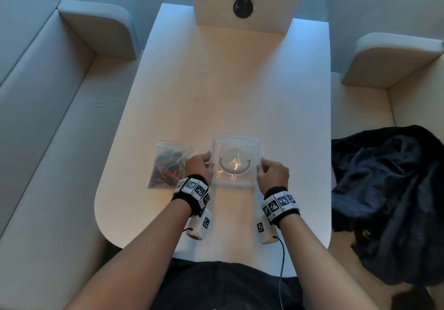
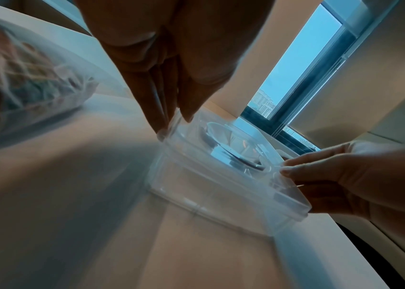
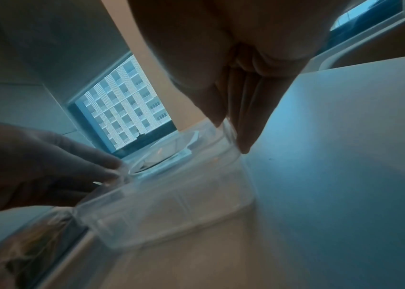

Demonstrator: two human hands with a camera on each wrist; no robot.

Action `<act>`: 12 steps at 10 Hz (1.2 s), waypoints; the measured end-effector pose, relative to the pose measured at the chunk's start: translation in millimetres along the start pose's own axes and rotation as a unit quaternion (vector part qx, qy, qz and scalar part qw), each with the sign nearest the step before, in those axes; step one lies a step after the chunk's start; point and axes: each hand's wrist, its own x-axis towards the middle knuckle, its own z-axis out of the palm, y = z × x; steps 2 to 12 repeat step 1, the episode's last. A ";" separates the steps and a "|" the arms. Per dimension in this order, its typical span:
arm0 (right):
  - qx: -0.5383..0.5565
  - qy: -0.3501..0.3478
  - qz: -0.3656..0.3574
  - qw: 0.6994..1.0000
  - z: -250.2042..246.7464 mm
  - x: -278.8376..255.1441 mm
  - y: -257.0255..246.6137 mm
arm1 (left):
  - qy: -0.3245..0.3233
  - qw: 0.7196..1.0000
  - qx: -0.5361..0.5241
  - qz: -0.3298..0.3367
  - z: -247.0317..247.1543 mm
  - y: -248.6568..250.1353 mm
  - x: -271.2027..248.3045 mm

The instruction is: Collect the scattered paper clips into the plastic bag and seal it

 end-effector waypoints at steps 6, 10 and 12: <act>0.004 -0.028 0.053 0.998 -11.4 13.5 -9.5 | -0.010 1.000 0.006 0.001 -6.6 0.7 -0.7; 0.004 -0.028 0.053 0.998 -11.4 13.5 -9.5 | -0.010 1.000 0.006 0.001 -6.6 0.7 -0.7; 0.004 -0.028 0.053 0.998 -11.4 13.5 -9.5 | -0.010 1.000 0.006 0.001 -6.6 0.7 -0.7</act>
